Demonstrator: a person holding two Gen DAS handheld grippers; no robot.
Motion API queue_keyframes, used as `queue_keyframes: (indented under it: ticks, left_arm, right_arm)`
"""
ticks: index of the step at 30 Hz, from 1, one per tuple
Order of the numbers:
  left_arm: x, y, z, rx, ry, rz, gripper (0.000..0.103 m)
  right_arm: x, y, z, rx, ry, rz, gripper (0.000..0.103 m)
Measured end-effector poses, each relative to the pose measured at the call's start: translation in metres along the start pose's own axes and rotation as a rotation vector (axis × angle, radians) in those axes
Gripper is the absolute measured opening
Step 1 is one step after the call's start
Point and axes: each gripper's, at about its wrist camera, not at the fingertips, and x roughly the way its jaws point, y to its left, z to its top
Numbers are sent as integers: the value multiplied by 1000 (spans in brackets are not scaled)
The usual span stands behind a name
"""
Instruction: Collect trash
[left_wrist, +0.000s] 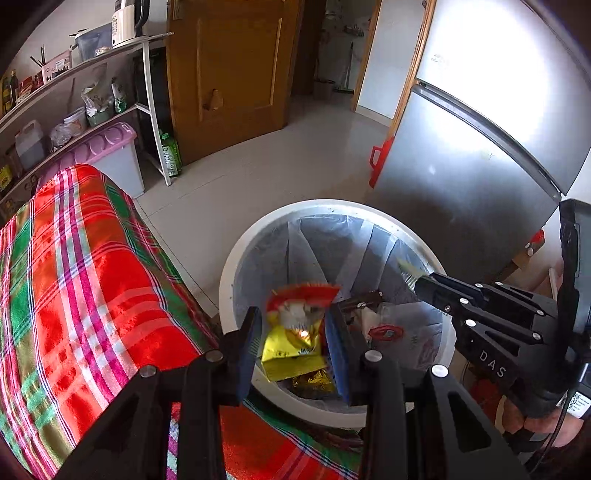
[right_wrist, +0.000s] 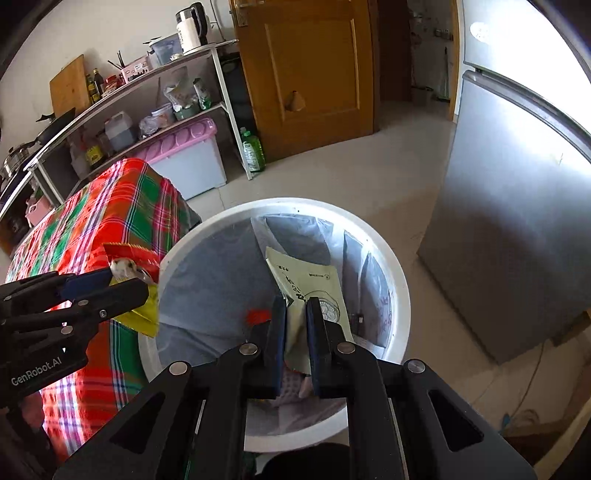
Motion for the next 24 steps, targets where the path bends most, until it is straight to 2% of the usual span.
queue_keyframes:
  ticks: [1, 3, 5, 6, 15, 18, 22, 24]
  left_arm:
    - [1, 1, -1, -5, 3, 6, 40]
    - [4, 3, -1, -19, 13, 7, 55]
    - [3, 5, -2, -26, 9, 11, 57]
    - [1, 5, -3, -22, 4, 11, 57]
    - [-21, 6, -8, -19, -45, 17, 61]
    - [-39, 2, -11, 5, -103, 85, 63]
    - [-63, 7, -18, -29, -151, 76, 68]
    - [-75, 6, -23, -26, -182, 113, 69]
  right_arm:
    - [3, -2, -1, 7, 11, 2, 13]
    - [7, -5, -2, 18, 21, -13, 18]
    - [8, -7, -3, 27, 25, -16, 35]
    - [8, -8, -4, 31, 23, -14, 38]
    - [-16, -5, -6, 52, -30, 1, 38]
    - [-33, 0, -8, 52, -68, -5, 38]
    - [-59, 7, -15, 45, -122, -16, 38]
    - [-73, 10, -19, 49, -147, -20, 38]
